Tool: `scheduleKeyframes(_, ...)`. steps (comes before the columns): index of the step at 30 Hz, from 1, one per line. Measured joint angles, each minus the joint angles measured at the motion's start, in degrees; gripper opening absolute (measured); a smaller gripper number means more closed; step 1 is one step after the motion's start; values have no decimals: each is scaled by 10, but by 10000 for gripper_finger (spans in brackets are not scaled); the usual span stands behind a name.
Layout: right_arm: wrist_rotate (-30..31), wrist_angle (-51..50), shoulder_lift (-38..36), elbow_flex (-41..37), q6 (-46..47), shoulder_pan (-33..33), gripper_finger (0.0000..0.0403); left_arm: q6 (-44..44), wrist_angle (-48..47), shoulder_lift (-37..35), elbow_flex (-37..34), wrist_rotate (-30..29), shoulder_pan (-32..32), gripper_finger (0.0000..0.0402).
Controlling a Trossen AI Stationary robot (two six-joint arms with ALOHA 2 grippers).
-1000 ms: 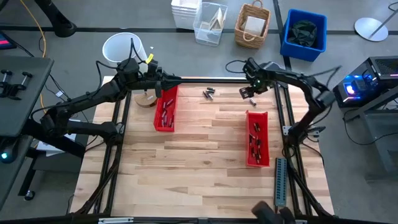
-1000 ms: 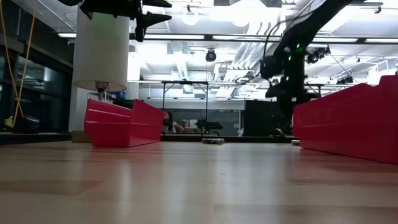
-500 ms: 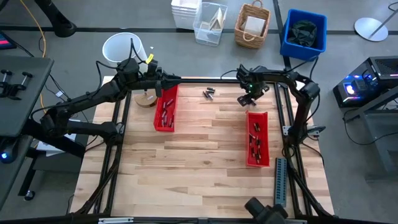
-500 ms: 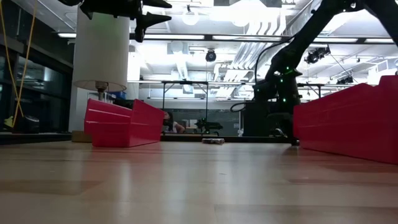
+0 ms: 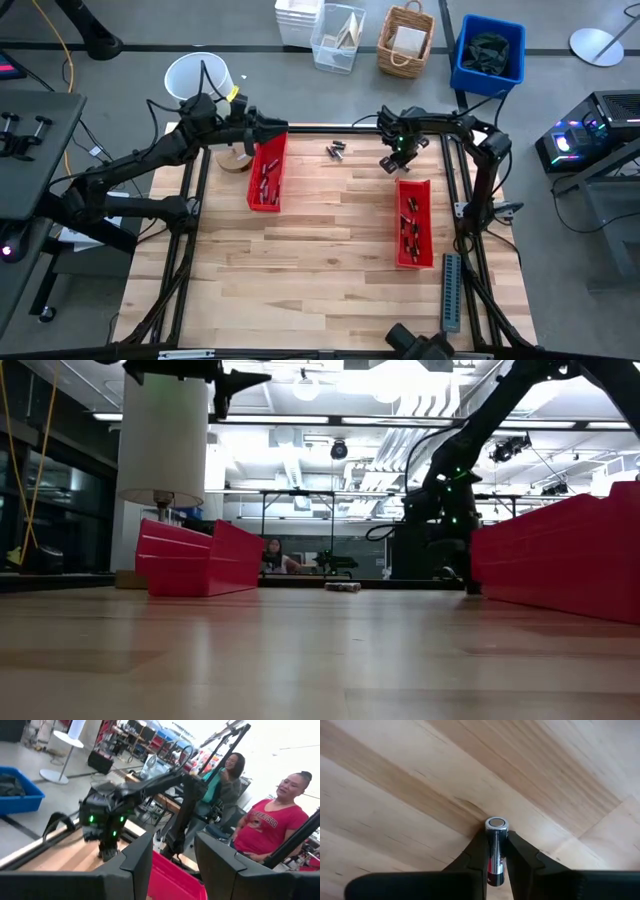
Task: Sort batteries
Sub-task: Put the silver battery into the top red bin
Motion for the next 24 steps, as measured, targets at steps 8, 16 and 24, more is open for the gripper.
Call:
scheduleKeyframes(8, -16, -2, -45, 33, 46, 48, 35, 2, 35, -1, 0, 0, 0, 135)
scheduleKeyframes(16, -41, 52, -133, 81, 154, 83, 35, 38, 35, -1, 0, 0, 0, 135)
scheduleKeyframes(24, -60, 143, -143, 95, 252, 138, 35, 46, 34, -1, 0, 2, 0, 135)
